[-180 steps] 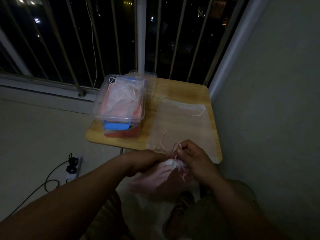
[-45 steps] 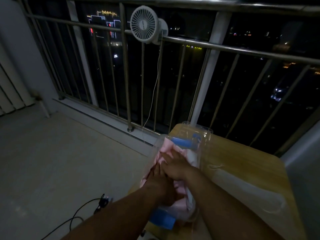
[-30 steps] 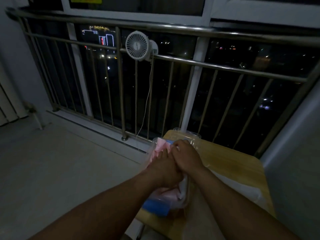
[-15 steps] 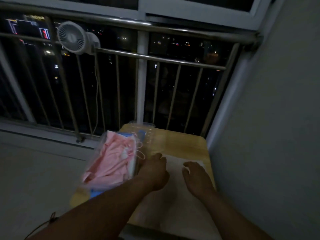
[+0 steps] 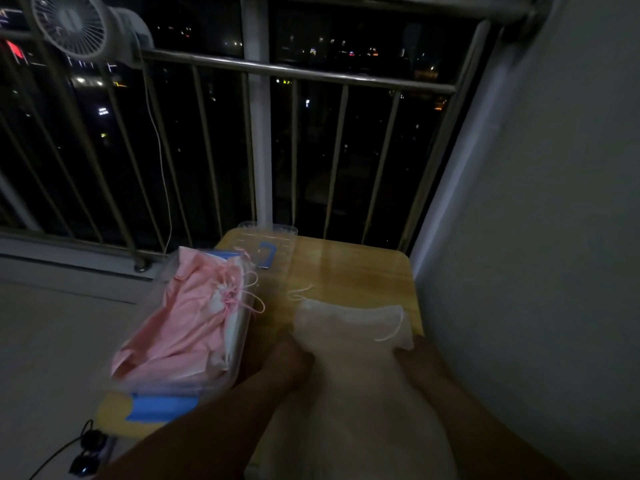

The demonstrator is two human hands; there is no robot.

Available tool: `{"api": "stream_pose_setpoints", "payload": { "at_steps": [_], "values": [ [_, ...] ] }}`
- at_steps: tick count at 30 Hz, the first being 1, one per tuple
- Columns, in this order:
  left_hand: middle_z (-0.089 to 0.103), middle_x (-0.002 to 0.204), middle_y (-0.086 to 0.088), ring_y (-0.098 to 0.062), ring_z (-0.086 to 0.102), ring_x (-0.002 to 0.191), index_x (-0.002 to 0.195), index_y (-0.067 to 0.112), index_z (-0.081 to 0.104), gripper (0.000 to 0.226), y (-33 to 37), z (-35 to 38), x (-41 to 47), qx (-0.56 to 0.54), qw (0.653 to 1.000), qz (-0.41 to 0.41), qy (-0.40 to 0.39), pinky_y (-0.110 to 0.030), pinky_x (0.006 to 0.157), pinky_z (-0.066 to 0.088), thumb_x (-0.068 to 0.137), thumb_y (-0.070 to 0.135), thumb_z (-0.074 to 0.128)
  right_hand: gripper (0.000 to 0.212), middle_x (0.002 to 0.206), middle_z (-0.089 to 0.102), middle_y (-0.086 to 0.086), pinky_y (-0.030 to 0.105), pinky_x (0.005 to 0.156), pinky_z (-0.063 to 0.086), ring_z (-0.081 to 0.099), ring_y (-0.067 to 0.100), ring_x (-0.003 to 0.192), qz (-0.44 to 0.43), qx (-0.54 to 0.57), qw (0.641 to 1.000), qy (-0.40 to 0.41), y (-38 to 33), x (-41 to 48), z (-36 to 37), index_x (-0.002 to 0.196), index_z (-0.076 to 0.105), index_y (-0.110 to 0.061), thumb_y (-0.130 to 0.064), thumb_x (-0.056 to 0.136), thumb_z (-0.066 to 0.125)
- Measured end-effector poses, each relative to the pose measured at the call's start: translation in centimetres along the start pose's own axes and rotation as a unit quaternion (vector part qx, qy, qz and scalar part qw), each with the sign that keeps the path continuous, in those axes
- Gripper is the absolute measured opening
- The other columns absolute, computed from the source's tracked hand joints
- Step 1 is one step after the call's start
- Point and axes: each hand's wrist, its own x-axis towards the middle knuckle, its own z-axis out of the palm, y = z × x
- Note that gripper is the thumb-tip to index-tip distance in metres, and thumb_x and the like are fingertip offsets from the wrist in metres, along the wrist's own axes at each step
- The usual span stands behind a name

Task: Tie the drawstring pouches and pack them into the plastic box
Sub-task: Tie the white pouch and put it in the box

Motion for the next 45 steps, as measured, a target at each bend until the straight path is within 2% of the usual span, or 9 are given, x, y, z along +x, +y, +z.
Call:
{"api": "stream_pose_setpoints", "payload": {
  "at_steps": [8,9,11,13,16,23,29,36,45],
  "values": [
    [0.075,0.105,-0.009,-0.029,0.071,0.097,0.117,0.014,0.072,0.039,0.9,-0.2,-2.2,-0.261,0.965,-0.007,0.009,-0.043,0.085,0.061,0.082,0.016,0.054,0.023,0.094,0.073,0.007,0.034,0.074,0.053,0.067,0.023,0.085,-0.032,0.105,0.994,-0.011,-1.1,-3.8,-2.3,0.085,0.069,-0.022,-0.001,0.09,0.061],
    [0.076,0.101,-0.008,-0.027,0.072,0.093,0.116,0.014,0.073,0.036,1.4,-0.6,-3.3,-0.276,0.961,0.0,0.002,-0.042,0.083,0.062,0.085,0.01,0.054,0.018,0.096,0.072,0.008,0.036,0.076,0.055,0.068,0.024,0.087,-0.05,0.117,0.992,-0.012,-1.1,-4.3,-3.1,0.094,0.069,-0.017,-0.003,0.084,0.064],
    [0.078,0.102,-0.006,-0.025,0.073,0.094,0.117,0.015,0.074,0.036,1.7,-1.0,-5.0,-0.285,0.958,0.018,-0.019,-0.045,0.087,0.062,0.092,0.004,0.051,0.067,0.117,0.071,0.008,0.049,0.085,0.059,0.071,0.026,0.1,-0.068,0.145,0.987,-0.025,-0.2,-3.8,-4.2,0.134,0.057,-0.02,-0.015,0.069,0.07],
    [0.079,0.101,-0.003,-0.023,0.075,0.095,0.115,0.017,0.076,0.036,1.7,-1.7,-7.2,-0.297,0.953,0.04,-0.045,-0.044,0.089,0.062,0.096,0.004,0.049,0.088,0.129,0.067,0.002,0.041,0.08,0.061,0.07,0.021,0.106,-0.085,0.174,0.98,-0.038,0.1,-4.3,-5.1,0.151,0.041,-0.028,-0.008,0.071,0.07],
    [0.08,0.094,0.0,-0.019,0.076,0.088,0.106,0.017,0.078,0.039,1.5,-2.9,-9.7,-0.328,0.942,0.046,-0.053,-0.033,0.078,0.063,0.095,-0.003,0.047,0.066,0.127,0.061,0.002,0.019,0.066,0.053,0.064,0.014,0.097,-0.095,0.168,0.98,-0.041,-2.3,-8.3,-6.4,0.142,0.052,-0.023,0.01,0.086,0.065],
    [0.079,0.107,-0.004,-0.021,0.074,0.098,0.112,0.015,0.076,0.032,0.4,-5.5,-13.3,-0.407,0.908,0.024,-0.09,-0.036,0.089,0.058,0.094,0.041,0.071,0.013,0.103,0.076,0.006,0.034,0.074,0.056,0.071,0.025,0.093,-0.113,0.21,0.971,0.006,-2.9,-12.8,-6.1,0.098,0.074,-0.023,-0.011,0.094,0.071],
    [0.07,0.11,-0.002,-0.016,0.063,0.099,0.108,0.015,0.078,0.031,1.5,-5.7,-13.7,-0.362,0.93,0.048,-0.036,-0.026,0.079,0.048,0.1,0.04,0.062,0.019,0.082,0.07,0.006,0.016,0.05,0.046,0.057,0.015,0.065,-0.124,0.23,0.965,0.016,-2.0,-16.1,-5.4,0.089,0.074,-0.024,-0.01,0.099,0.066],
    [0.068,0.107,-0.002,-0.021,0.062,0.098,0.105,0.021,0.079,0.037,-0.6,-4.0,-15.4,-0.381,0.924,0.02,-0.001,-0.034,0.086,0.053,0.106,0.04,0.048,0.02,0.063,0.068,0.009,0.02,0.046,0.046,0.06,0.014,0.049,-0.034,0.365,0.93,0.033,-1.6,-19.2,-4.3,0.09,0.077,-0.004,-0.011,0.1,0.061],
    [0.071,0.109,-0.023,-0.034,0.067,0.1,0.102,0.006,0.073,0.035,-1.8,-5.6,-17.0,-0.471,0.881,0.046,0.006,-0.045,0.089,0.054,0.107,0.026,0.044,0.036,0.082,0.065,0.017,0.034,0.078,0.048,0.06,0.025,0.079,0.088,0.475,0.874,-0.056,-3.5,-18.5,-3.9,0.078,0.066,-0.006,-0.025,0.105,0.052]
  ]
}}
